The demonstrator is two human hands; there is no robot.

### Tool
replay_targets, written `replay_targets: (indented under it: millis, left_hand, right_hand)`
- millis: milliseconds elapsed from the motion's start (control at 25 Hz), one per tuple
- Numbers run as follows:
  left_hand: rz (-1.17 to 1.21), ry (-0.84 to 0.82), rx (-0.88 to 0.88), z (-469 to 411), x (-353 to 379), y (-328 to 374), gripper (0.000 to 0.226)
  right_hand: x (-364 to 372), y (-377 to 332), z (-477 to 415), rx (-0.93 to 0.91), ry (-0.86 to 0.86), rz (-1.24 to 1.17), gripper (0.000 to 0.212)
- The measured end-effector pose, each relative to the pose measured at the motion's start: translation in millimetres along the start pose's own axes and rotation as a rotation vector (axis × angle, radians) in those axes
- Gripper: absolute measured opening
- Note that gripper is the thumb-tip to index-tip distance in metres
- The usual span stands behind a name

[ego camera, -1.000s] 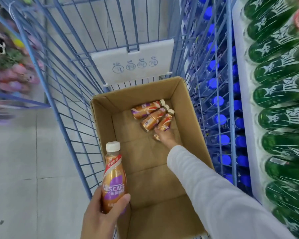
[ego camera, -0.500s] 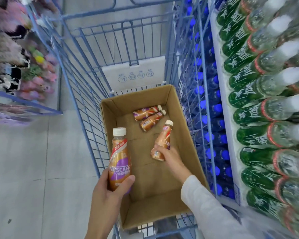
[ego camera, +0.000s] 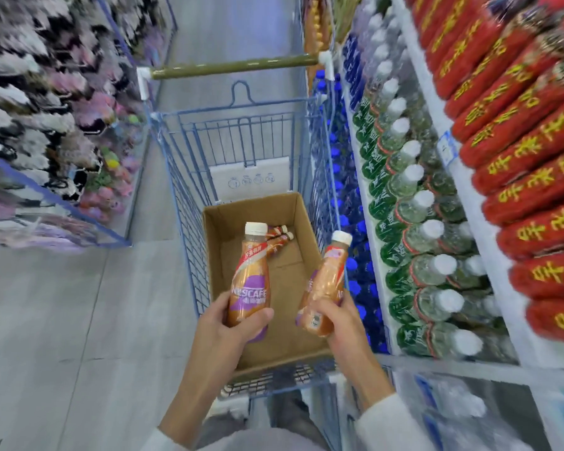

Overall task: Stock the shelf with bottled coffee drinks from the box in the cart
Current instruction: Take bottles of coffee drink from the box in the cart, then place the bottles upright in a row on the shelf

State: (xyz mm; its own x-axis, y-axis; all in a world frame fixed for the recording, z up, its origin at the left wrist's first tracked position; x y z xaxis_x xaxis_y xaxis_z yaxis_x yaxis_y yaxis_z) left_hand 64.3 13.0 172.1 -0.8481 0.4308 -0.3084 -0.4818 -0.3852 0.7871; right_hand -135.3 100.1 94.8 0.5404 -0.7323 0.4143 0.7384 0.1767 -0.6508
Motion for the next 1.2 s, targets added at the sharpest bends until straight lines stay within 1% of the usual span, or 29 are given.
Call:
replay_targets:
  millis: [80,200,240,360,480,560,720,840,880,920,1000,1040,1120,1200]
  left_hand:
    - [-0.002,-0.024,0.049,15,-2,9,0.072]
    - [-0.067,-0.097,0.096,38,0,15,0.089]
    - [-0.094,-0.129,0.11,46,1,16,0.088]
    - [-0.154,-0.291,0.255,73,14,24,0.069]
    - [-0.177,-0.457,0.389,113,34,29,0.047]
    - [-0.196,-0.552,0.442,143,52,25,0.045]
    - [-0.279,-0.75,0.498,206,95,14,0.05]
    - [-0.345,-0.901,0.535,261,137,6,0.054]
    - [-0.36,-0.941,0.537,279,151,3,0.052]
    - [-0.373,-0.973,0.545,297,165,0,0.045]
    - [-0.402,-1.027,0.584,341,196,-5,0.026]
    - [-0.411,-1.047,0.609,362,211,-6,0.022]
    - [-0.414,-1.116,0.666,413,238,-11,0.018]
    - [-0.393,-1.187,0.696,469,263,-19,0.018]
  right_hand:
    - [-2,-9,25,-0.065,0.023,-0.016,0.077]
    - [-6,-8,72,-0.149,0.067,0.02,0.073]
    - [-8,-6,89,-0.171,0.085,0.033,0.072]
    - [-24,4,145,-0.264,0.174,-0.004,0.069]
    - [-48,16,205,-0.344,0.294,-0.104,0.075]
    - [-69,22,248,-0.408,0.374,-0.142,0.077]
    - [-120,37,337,-0.512,0.545,-0.237,0.079]
    - [-166,47,405,-0.597,0.671,-0.297,0.067]
    - [-180,51,427,-0.619,0.705,-0.323,0.062]
    - [-195,56,448,-0.642,0.738,-0.344,0.06]
    - [-224,62,494,-0.69,0.806,-0.364,0.067]
    - [-238,64,516,-0.709,0.837,-0.369,0.069]
    - [-268,69,561,-0.752,0.883,-0.386,0.067]
    - [-301,72,606,-0.786,0.896,-0.388,0.073]
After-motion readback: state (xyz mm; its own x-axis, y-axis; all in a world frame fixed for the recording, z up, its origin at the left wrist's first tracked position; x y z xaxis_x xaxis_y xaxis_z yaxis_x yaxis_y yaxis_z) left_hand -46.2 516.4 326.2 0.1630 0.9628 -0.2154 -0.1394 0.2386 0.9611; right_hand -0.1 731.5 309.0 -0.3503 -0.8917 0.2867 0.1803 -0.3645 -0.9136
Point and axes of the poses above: each hand's wrist, its own z-axis away from the middle knuckle, its own x-axis out of the palm, y = z × x, the point moved 8 cm from there along -z, towards the middle knuckle, and after that the axes turned 13 degrees about -z, right-handed, at the moved point
